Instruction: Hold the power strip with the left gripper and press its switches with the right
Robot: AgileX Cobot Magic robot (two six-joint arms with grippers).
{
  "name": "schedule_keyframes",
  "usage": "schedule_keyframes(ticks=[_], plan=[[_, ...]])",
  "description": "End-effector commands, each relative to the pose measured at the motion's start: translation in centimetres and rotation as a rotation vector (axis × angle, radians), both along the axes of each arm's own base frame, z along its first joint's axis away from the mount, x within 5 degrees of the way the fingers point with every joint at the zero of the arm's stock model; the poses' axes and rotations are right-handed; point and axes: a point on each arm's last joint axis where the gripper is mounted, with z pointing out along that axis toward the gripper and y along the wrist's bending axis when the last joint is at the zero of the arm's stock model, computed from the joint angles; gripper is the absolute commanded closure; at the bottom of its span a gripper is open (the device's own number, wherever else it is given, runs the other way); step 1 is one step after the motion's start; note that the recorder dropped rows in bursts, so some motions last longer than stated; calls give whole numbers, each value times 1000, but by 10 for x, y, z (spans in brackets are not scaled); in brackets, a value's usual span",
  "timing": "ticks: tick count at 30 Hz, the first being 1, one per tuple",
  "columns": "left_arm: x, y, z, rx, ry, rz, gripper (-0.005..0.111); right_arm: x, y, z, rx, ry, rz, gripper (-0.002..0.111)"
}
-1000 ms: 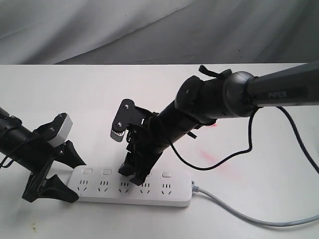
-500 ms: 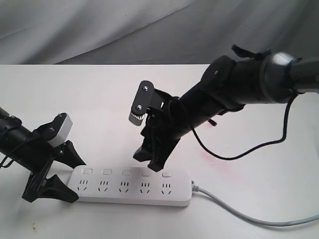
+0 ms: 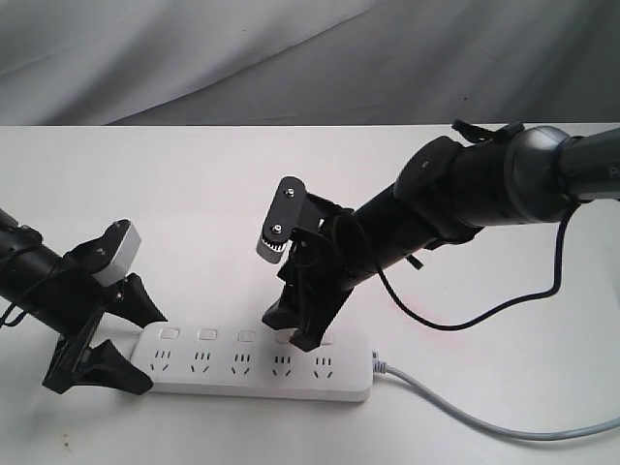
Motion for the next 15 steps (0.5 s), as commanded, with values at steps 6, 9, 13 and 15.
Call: schedule_keyframes(ticks=[6,9,13,15], plan=[[-2,3,-7,68,-9,-45,51,-1,-2,-17,-38,44,-1,51],[-2,3,-7,68,-9,-45,51,0,-3,-18,-55,31,-7,51],[-2,3,-7,68,-9,-45,51,-1,-5,-21,-73,32,-8,51],[-2,3,-7,68,-9,-45,51,-2,-8,-25,-86,28,-21,51]])
